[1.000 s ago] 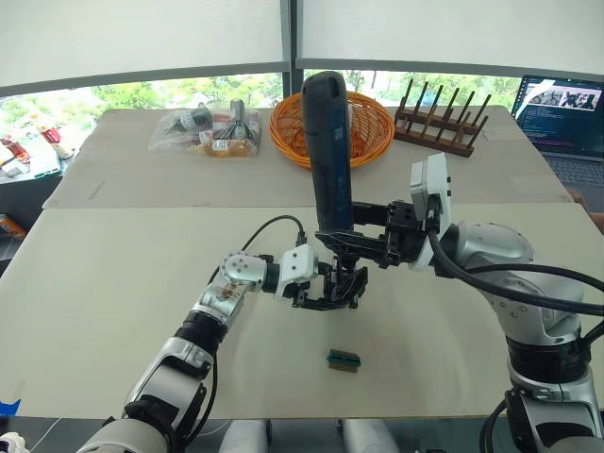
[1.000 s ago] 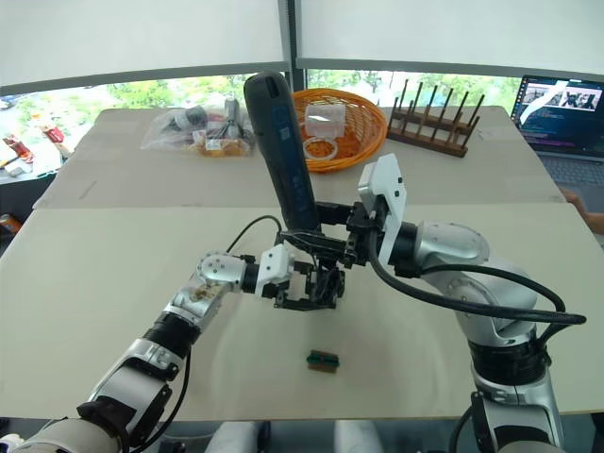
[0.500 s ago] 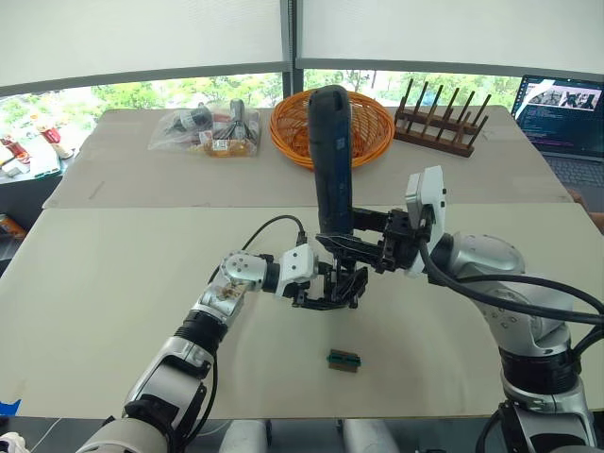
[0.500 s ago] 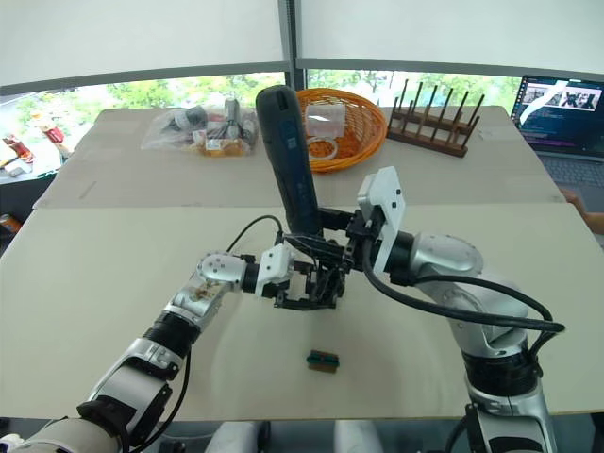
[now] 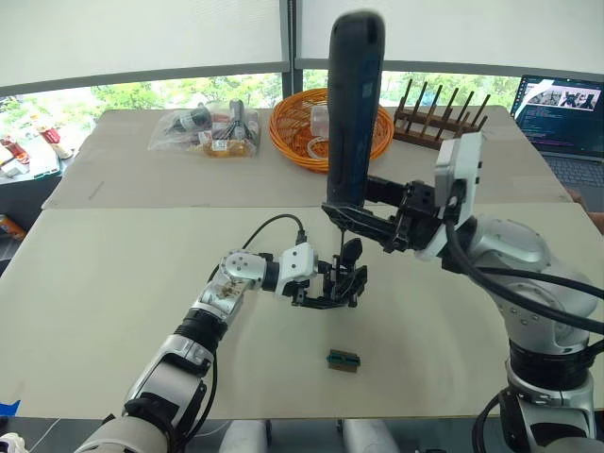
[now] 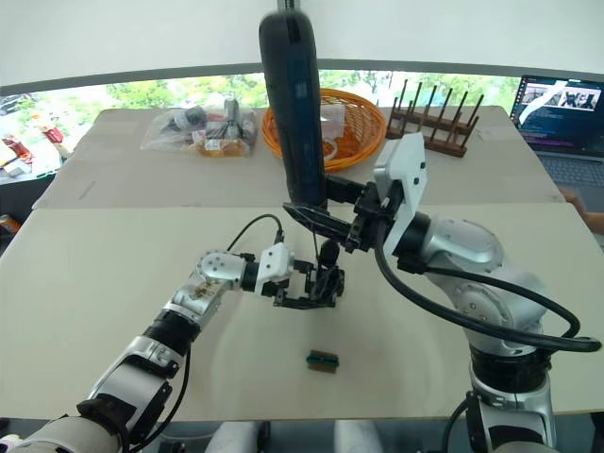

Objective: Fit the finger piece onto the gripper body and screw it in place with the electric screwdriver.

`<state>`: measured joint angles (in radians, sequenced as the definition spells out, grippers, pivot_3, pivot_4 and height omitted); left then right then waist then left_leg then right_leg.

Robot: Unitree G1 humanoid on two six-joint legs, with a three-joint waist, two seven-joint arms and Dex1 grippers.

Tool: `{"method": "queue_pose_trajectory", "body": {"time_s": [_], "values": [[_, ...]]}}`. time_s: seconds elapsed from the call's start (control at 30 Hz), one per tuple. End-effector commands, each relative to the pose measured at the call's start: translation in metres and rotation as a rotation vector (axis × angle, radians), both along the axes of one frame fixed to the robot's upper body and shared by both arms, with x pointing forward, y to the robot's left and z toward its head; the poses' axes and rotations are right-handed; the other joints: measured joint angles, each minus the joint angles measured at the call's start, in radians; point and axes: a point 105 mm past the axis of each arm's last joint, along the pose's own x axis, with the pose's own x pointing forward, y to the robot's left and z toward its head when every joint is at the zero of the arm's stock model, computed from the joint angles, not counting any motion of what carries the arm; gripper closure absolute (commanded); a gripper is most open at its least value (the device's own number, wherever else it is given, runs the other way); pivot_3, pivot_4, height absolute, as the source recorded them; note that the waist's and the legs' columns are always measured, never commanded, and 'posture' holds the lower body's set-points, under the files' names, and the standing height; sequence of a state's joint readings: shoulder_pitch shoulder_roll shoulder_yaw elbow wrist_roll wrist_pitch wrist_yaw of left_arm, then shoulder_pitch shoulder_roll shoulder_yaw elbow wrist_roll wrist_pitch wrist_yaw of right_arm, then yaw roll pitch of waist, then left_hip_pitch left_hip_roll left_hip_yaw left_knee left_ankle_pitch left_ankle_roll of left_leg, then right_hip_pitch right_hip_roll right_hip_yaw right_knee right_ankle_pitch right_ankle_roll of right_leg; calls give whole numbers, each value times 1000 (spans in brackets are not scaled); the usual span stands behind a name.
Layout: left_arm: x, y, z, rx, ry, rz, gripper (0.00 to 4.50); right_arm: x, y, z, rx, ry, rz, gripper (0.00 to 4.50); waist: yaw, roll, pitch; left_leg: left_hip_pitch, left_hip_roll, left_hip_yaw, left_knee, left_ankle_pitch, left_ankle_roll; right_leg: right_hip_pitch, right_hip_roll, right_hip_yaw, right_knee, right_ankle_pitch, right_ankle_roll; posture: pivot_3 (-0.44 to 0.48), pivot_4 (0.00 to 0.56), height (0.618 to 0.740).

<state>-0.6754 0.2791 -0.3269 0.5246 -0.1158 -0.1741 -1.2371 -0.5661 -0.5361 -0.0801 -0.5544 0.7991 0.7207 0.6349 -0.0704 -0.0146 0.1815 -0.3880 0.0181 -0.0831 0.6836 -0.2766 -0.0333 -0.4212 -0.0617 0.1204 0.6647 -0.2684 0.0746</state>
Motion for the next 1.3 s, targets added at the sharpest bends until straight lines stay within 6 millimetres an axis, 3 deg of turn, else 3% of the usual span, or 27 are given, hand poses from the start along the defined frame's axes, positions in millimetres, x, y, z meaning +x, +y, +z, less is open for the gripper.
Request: {"method": "queue_pose_trajectory", "body": {"time_s": [0.03,0.27,0.33,0.47,0.9,1.3], "values": [[6,5,3,19,-22,23,1889,-10,-1,14,23,-28,20,2566,0,0,0,0,0,0,0,0,0,0,0,0,0,0,0,0,150,740],[5,4,3,16,-22,22,1889,-7,-5,2,24,31,-5,2566,0,0,0,0,0,0,0,0,0,0,0,0,0,0,0,0,150,740],[5,4,3,17,-23,22,2176,-7,-5,-1,24,32,-9,2566,0,0,0,0,0,0,0,0,0,-1,0,0,0,0,0,0,150,740],[6,4,3,17,-26,22,2206,-7,-4,-5,18,27,-12,2566,0,0,0,0,0,0,0,0,0,0,0,0,0,0,0,0,150,740],[6,10,3,24,-18,29,2206,-13,6,12,16,-51,57,2566,-1,0,0,0,0,0,0,0,0,0,0,0,0,0,0,0,150,740],[5,10,2,19,-3,40,2206,-9,9,-3,15,-9,57,2566,-2,0,0,0,0,0,0,0,0,-1,0,0,0,0,0,0,150,740]]}}
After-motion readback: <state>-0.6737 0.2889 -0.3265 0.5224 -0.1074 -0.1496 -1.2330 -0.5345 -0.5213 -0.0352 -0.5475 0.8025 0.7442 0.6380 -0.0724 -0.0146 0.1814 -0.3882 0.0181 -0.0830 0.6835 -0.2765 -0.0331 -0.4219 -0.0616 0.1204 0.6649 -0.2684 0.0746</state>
